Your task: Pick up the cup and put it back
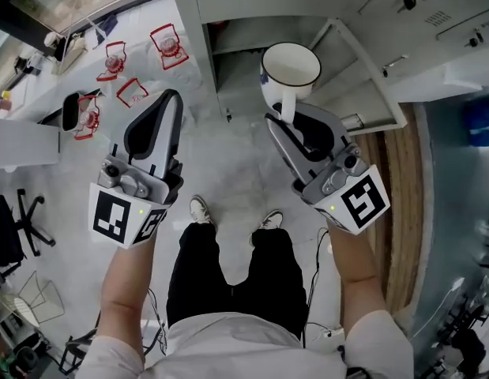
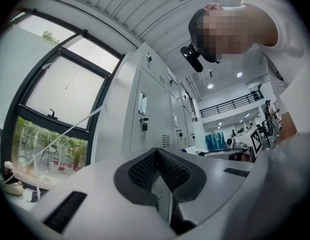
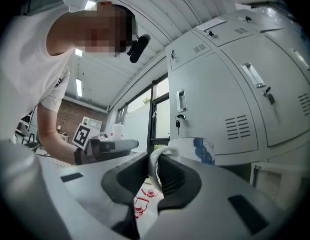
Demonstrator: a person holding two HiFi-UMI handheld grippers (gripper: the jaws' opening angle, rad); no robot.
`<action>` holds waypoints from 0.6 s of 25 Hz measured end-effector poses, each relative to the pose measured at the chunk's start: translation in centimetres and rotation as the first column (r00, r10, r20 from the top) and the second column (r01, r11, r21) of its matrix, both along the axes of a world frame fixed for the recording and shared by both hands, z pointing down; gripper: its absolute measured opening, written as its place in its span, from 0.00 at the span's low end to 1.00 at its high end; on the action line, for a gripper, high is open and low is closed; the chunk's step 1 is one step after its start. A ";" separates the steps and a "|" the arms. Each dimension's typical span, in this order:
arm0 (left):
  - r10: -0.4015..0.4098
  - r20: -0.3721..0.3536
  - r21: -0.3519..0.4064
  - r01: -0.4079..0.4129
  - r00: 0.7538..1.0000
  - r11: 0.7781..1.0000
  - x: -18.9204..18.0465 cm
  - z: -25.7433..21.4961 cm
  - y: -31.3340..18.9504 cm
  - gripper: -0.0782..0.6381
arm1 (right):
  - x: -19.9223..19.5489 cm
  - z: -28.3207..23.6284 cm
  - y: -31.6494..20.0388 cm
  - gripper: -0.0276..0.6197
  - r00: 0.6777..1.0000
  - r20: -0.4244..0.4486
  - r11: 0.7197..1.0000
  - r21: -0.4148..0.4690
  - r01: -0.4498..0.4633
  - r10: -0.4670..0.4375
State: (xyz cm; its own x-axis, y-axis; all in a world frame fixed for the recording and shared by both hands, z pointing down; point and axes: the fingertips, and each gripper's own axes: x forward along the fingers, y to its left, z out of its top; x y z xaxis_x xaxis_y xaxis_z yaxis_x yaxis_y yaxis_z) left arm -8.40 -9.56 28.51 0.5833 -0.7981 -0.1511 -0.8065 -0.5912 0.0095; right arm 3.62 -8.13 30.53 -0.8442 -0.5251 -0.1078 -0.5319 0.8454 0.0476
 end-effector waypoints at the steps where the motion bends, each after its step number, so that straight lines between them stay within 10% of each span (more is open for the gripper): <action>1: 0.004 0.003 0.008 -0.004 1.000 1.000 0.3 0.7 -0.1 0.14 | -0.2 0.8 -0.3 0.14 1.000 -0.003 1.000 0.003 0.005 -0.005; 15: 0.075 0.030 0.038 -0.076 0.997 0.996 2.9 9.2 -0.6 0.14 | -0.5 9.4 -5.0 0.14 0.999 -0.050 0.998 0.064 0.003 0.000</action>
